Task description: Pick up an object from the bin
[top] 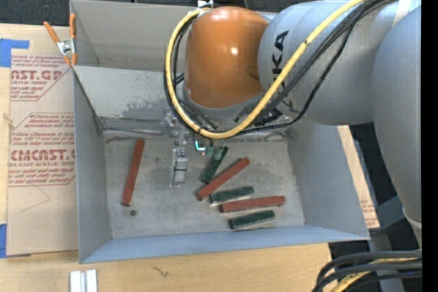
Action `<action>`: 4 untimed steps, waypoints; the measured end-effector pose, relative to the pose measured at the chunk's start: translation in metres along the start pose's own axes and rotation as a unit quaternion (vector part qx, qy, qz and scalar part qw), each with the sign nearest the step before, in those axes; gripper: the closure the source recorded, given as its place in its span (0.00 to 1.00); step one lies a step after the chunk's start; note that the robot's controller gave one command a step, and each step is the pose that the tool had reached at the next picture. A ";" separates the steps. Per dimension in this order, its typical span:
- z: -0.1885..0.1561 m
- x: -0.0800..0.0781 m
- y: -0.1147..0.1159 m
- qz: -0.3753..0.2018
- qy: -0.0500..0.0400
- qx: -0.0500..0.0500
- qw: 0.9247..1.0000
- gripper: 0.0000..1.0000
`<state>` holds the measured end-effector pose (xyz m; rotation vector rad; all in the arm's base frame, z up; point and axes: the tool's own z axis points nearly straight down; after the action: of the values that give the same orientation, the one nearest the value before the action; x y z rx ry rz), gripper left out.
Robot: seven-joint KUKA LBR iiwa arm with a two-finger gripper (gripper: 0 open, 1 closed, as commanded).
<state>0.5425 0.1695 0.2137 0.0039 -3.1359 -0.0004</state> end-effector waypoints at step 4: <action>0.088 -0.020 0.041 -0.298 -0.004 0.001 0.955 0.00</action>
Offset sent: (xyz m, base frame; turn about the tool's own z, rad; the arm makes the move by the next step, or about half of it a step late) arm 0.0318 0.0333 -0.1437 -0.3591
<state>0.5617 0.2104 0.1258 0.9396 -3.0015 -0.0015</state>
